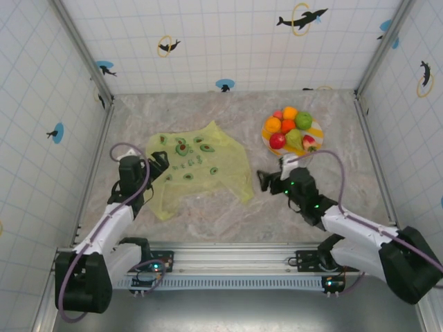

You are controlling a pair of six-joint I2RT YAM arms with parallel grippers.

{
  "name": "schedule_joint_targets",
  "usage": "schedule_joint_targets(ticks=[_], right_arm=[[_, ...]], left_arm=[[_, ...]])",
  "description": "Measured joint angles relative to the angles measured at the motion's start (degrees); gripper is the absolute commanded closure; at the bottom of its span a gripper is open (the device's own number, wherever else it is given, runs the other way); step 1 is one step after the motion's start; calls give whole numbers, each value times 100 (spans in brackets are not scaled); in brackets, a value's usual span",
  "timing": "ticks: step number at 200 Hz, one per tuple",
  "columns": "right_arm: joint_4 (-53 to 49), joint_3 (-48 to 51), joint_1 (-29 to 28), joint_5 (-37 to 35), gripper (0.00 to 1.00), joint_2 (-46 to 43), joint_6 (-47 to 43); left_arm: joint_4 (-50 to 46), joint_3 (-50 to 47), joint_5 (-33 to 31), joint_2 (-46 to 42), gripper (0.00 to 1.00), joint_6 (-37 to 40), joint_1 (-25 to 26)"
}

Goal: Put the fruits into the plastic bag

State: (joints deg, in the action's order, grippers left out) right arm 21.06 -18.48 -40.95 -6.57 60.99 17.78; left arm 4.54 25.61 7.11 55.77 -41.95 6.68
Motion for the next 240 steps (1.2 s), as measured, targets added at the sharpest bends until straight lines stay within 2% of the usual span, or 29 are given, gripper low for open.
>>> schedule_joint_targets(ticks=[22, 53, 83, 102, 127, 147, 163, 173, 209, 240], right_arm=[[-136, 0, -520, 85, 0, 435, -188], [153, 0, -656, 297, 3, 1084, -214], [636, 0, -798, 616, 10, 1700, -223], [809, -24, -868, 717, 27, 2065, -243], [785, -175, -903, 669, 57, 2306, -190], [662, -367, -894, 619, 74, 2269, -254], [455, -522, -883, 621, 93, 2065, -393], [275, -623, -870, 638, 99, 1856, -348], [-146, -1027, -584, 1047, 100, 1073, -435], [-476, -1366, -234, 1488, 100, 833, -387]], left_arm=[[-304, 245, 68, 0, 2, 162, 96], [-457, 269, 181, 118, 2, 284, 199], [-546, 308, 249, 293, 2, 396, 402], [-592, 334, 247, 313, 2, 461, 492], [-730, 413, 225, 317, 2, 584, 546], [-962, 588, 144, 317, 2, 782, 619], [-1147, 800, 105, 315, 2, 1051, 682], [-1220, 925, 103, 310, 2, 1226, 695], [-1471, 1309, 330, 273, 2, 2247, 752], [-1572, 1493, 713, 273, 2, 3373, 986]])
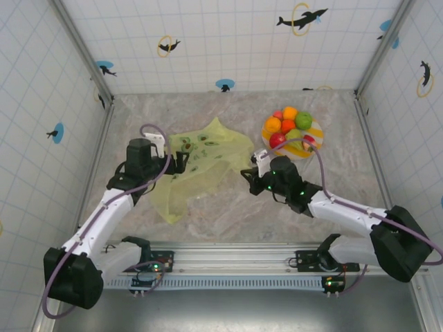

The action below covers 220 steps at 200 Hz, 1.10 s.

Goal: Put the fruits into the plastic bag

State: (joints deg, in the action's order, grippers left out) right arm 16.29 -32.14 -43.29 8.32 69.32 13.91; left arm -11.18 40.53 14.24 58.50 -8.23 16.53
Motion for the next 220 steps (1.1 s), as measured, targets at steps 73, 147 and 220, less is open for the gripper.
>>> schedule_joint_targets(ticks=[73, 147, 220], right_arm=[[-297, -55, 426, 636, 100, -68, 267], [-389, -192, 688, 852, 100, -74, 428], [-520, -586, 933, 1233, 90, 343, 343]], left_arm=[[-37, 199, -186, 925, 2, 1902, 1515], [588, 199, -820, 2192, 34, 2658, 1884], [1217, 243, -1239, 2594, 100, 2199, 1884]])
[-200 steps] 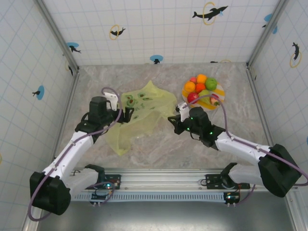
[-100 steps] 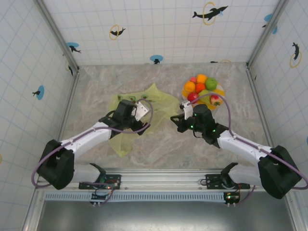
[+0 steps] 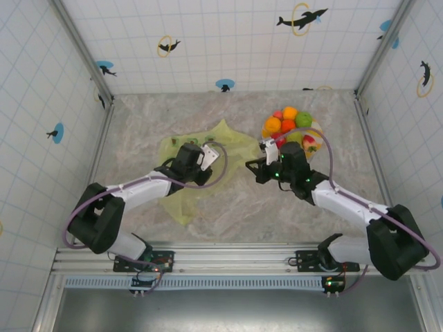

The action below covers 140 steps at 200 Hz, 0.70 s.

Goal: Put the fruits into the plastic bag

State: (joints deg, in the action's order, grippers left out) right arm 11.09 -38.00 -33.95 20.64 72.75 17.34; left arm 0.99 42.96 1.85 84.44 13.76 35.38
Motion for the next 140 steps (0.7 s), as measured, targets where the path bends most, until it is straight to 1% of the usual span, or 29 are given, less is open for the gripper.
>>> schedule_joint_targets(ticks=[14, 26, 29, 38, 41, 49, 61, 71, 89, 98, 114, 126, 140], right_arm=[[-275, -420, 81, -122, 76, 306, -59], [-608, -918, 166, -455, 59, 621, -4], [-704, -1073, 186, -562, 56, 699, -92], [-907, -1504, 258, -815, 46, 942, 24], [-949, -1609, 273, -883, 37, 986, 0], [-979, -1788, 310, -1062, 26, 1034, 39], [-903, -1759, 315, -1241, 17, 925, 142], [-699, -1480, 254, -1351, 9, 680, 155], [-297, -509, 103, -1596, 1, -94, 297], [-101, 13, 26, -1698, 0, -505, 387], [284, 933, -55, -1941, 0, -1115, 586], [463, 1390, -42, -2103, 0, -1298, 708], [566, 1665, 57, -2194, 0, -1283, 841]], left_arm=[[-4, 74, -13, -92, 100, -310, 0], [-4, 184, -90, -221, 100, -719, 0], [-4, 216, -114, -256, 100, -802, 0], [-4, 330, -232, -382, 100, -1176, 0], [-7, 367, -282, -417, 100, -1296, 0], [-9, 479, -439, -516, 100, -1626, 0], [-46, 636, -643, -616, 100, -2142, 0], [-66, 748, -774, -671, 100, -2516, -7], [-96, 787, -852, -763, 100, -3042, -4], [-136, 787, -852, -800, 100, -3222, -4], [-138, 758, -833, -861, 100, -3471, -7], [-153, 743, -811, -894, 100, -3560, -4], [-186, 739, -780, -905, 100, -3633, -4]])
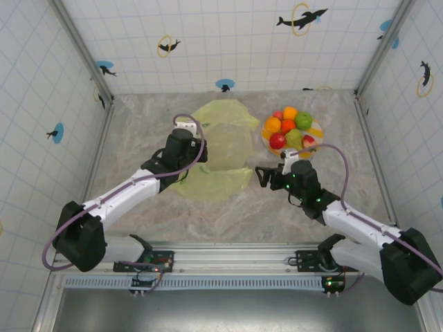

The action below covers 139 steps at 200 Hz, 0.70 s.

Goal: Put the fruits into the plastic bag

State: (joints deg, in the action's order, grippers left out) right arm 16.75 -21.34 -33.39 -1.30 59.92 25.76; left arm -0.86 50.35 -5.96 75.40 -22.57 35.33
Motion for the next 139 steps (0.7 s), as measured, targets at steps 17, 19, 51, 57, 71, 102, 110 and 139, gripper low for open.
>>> schedule_joint_targets(ticks=[17, 19, 51, 57, 71, 102, 110, 139], right_arm=[[278, 92, 212, 92, 0, 234, 232], [332, 92, 238, 118, 0, 280, 264], [1049, -31, 372, 492, 1, 1178, 785], [1141, -122, 372, 560, 2, 1394, 863], [1314, -402, 372, 675, 6, 1930, 1067], [1864, -960, 372, 896, 37, 3067, 1333], [1917, -1043, 372, 911, 44, 3268, 1379], [1947, -1143, 444, 883, 60, 3648, 1360]], left_arm=[[-44, 0, 46, -20, 100, 2, 0], [-48, -2, 57, -24, 100, 2, -2], [-129, -7, 81, -166, 100, 28, 0], [-125, -11, 87, -195, 100, 28, 0], [-122, -28, 125, -251, 100, 28, 0], [-129, -52, 299, -289, 100, 52, 0], [-133, -52, 343, -295, 100, 68, -2], [-240, -15, 695, -345, 100, 26, -203]])
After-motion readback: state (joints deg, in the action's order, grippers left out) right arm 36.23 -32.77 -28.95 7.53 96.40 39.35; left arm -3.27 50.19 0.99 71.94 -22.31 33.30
